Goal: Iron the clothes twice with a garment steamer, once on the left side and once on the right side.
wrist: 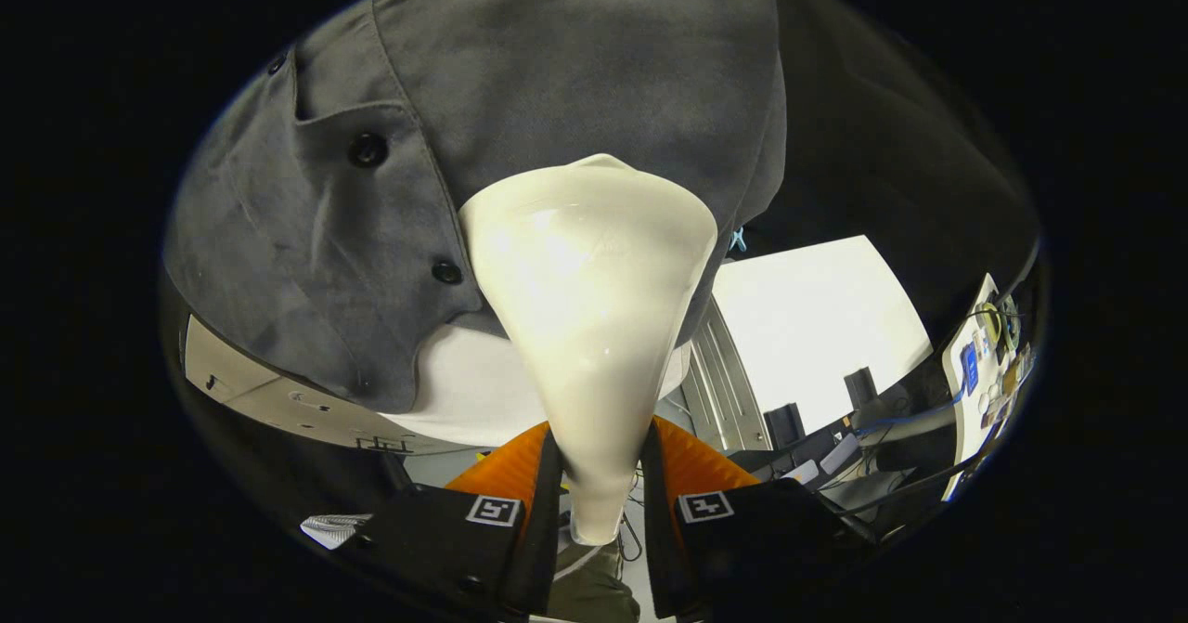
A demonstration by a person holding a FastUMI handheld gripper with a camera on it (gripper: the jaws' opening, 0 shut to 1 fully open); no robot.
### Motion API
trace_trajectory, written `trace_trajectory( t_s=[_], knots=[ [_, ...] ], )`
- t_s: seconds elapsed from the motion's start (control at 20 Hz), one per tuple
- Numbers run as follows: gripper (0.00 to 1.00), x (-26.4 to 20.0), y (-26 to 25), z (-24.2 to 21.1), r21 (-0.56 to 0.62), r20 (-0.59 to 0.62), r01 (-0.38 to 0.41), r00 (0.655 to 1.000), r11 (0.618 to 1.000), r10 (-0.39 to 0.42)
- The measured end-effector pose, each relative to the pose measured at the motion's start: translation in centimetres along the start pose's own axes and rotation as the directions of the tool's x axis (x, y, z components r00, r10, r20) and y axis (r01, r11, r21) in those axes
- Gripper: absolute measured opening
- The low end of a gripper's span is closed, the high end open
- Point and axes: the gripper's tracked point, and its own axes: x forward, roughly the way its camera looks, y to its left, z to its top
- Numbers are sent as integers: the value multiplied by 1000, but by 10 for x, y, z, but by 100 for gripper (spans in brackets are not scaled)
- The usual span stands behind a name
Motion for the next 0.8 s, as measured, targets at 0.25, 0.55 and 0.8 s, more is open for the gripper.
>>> trace_trajectory(
  t_s=[0.25, 0.55, 0.8],
  knots=[
    [48, -31, 8, 24, 3, 70, -12, 997, 1000, 12],
    [48, -92, 23, 67, 34, 221, -34, 975, 999, 26],
    [48, -149, 37, 106, 26, 329, -26, 944, 999, 16]
  ],
)
